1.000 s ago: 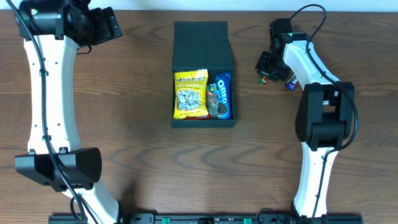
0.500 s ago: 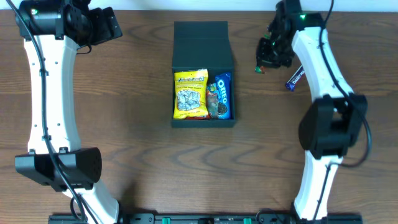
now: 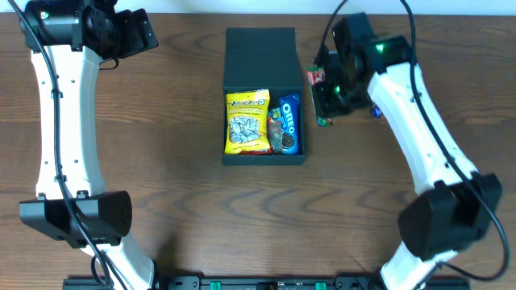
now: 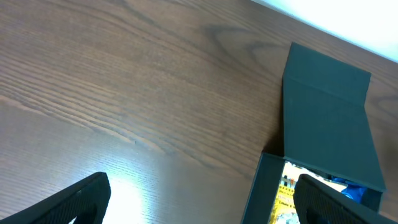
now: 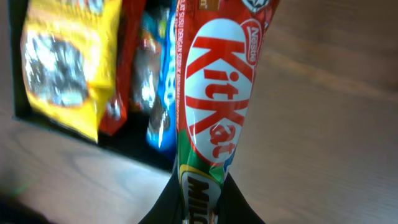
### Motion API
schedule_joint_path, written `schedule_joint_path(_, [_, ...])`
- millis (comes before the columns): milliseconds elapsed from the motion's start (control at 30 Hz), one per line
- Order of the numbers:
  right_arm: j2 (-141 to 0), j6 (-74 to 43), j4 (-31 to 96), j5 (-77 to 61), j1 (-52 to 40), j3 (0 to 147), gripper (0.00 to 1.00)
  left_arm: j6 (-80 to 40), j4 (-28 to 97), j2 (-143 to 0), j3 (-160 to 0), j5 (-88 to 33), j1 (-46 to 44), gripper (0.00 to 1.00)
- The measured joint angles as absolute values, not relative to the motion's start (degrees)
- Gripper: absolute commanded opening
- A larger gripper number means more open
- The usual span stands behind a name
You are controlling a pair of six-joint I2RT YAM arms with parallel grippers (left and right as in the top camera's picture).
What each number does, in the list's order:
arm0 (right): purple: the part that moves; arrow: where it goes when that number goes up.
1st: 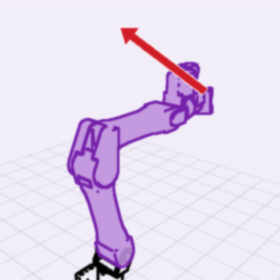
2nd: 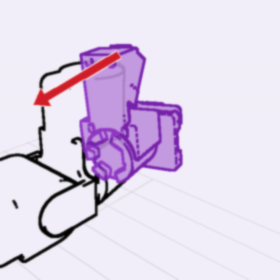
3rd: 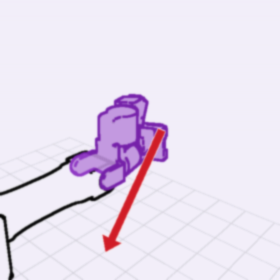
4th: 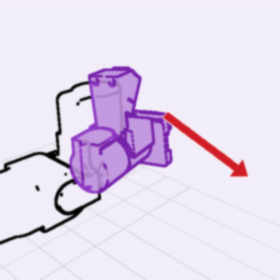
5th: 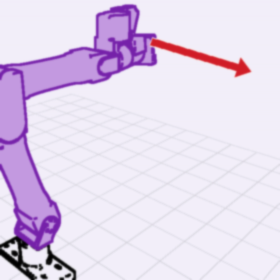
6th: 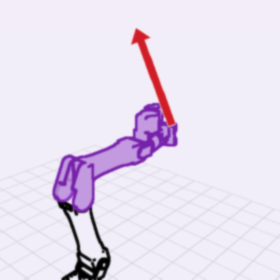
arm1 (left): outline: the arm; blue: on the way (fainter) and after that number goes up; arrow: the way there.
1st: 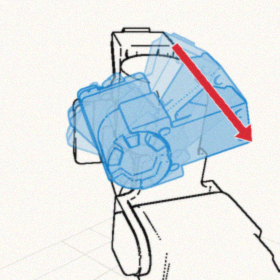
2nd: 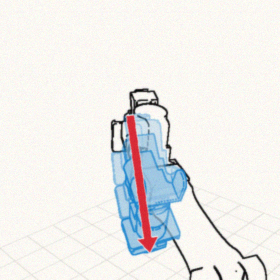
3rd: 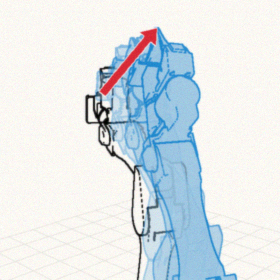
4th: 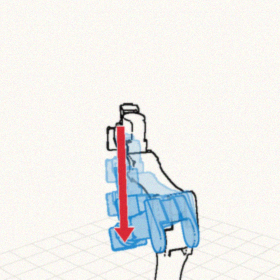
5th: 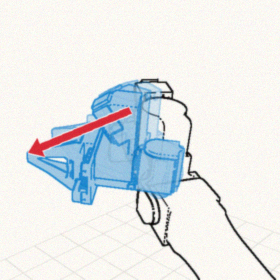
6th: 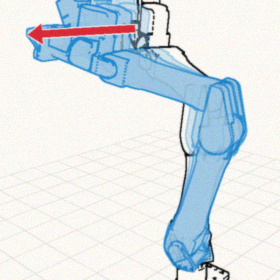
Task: Pack container
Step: 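Place the KitKat bar into the box and release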
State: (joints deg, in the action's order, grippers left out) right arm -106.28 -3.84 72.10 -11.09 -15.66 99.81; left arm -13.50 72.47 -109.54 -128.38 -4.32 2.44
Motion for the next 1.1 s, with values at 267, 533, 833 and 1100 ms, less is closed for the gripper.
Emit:
schedule_joint_path(267, [-103.98, -12.91, 59.31, -14.13, -21.47, 89.69, 0.13, -13.5, 72.69, -109.54, -128.38, -4.29, 2.44, 0.95])
schedule_joint_path(533, [-106.04, -20.4, 52.75, -16.03, -27.62, 87.18, 0.42, -13.5, 73.54, -109.54, -128.38, -4.29, 2.44, 0.95])
schedule_joint_path(833, [-107.31, -22.39, 53.43, -14.57, -27.53, 87.2, 0.76, -13.5, 73.56, -109.56, -128.38, -4.32, 2.44, 0.95])
schedule_joint_path(1100, [-106.87, -23.33, 55.68, 0.14, -18.61, 88.03, 0.77, -13.5, 73.56, -109.54, -128.38, -4.32, 2.44, 0.95])
